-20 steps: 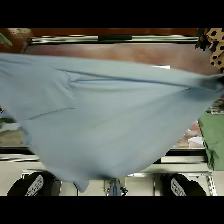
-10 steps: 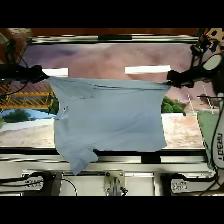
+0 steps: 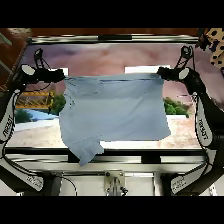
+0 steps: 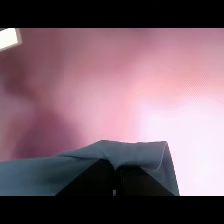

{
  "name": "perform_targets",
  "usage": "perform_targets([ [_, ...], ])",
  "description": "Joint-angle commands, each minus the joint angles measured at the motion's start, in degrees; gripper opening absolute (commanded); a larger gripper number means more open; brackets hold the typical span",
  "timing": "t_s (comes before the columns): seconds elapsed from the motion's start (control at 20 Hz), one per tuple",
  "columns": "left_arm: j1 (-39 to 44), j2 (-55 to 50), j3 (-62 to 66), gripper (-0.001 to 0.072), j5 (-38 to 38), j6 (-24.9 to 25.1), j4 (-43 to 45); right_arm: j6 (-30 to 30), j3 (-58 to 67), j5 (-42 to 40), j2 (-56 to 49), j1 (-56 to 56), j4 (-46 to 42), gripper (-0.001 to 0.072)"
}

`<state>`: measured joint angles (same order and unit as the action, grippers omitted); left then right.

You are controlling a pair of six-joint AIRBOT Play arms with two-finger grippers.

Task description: Fold the shirts.

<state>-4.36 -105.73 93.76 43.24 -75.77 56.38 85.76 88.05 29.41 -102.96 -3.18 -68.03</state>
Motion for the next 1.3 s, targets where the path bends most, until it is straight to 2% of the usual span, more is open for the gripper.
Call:
perform_targets([
  [0.0,0.57,-2.62,0.33,0.0028,-1.64,-2.08,-0.24,-0.07,-0.02,0.26,-2.05,0.2,0.17,0.0049],
  [0.15,0.42,-1.84,1.44,0.0028,2.43,-1.77,-1.36,-0.04,-0.02,3.69,0.04,0.02,0.2,0.0049],
  [0.35,-0.68,-1.31,5.09,0.0028,25.62,0.22,-0.22,0.57,-0.04,20.2,2.64,-1.77,-0.44,0.0049],
  [0.45,-0.74,-1.81,5.07,0.0027,34.62,-3.17,4.37,1.27,-0.04,29.83,1.01,-2.12,-2.05,0.0049],
  [0.55,-0.72,-2.36,5.05,0.0027,40.09,-6.91,10.51,1.49,-0.04,36.33,-0.72,-2.12,-4.48,0.0049],
  [0.7,-0.74,-2.95,5.05,0.0026,44.41,-7.96,15.65,3.96,-0.04,39.15,-2.36,-2.12,-4.76,0.0049],
  [1.15,1.33,-4.13,5.09,0.0039,44.85,-8.31,15.15,4.87,-0.02,36.17,-2.64,-2.12,-4.48,0.005],
  [1.2,1.27,-4.02,5.09,0.0197,44.96,-8.31,14.49,4.33,-0.02,36.37,-2.49,-2.12,-4.0,0.0124],
  [1.25,1.09,-3.8,5.18,0.0352,45.33,-8.28,13.51,3.39,0.31,36.94,-2.01,-2.12,-3.8,0.0333],
])
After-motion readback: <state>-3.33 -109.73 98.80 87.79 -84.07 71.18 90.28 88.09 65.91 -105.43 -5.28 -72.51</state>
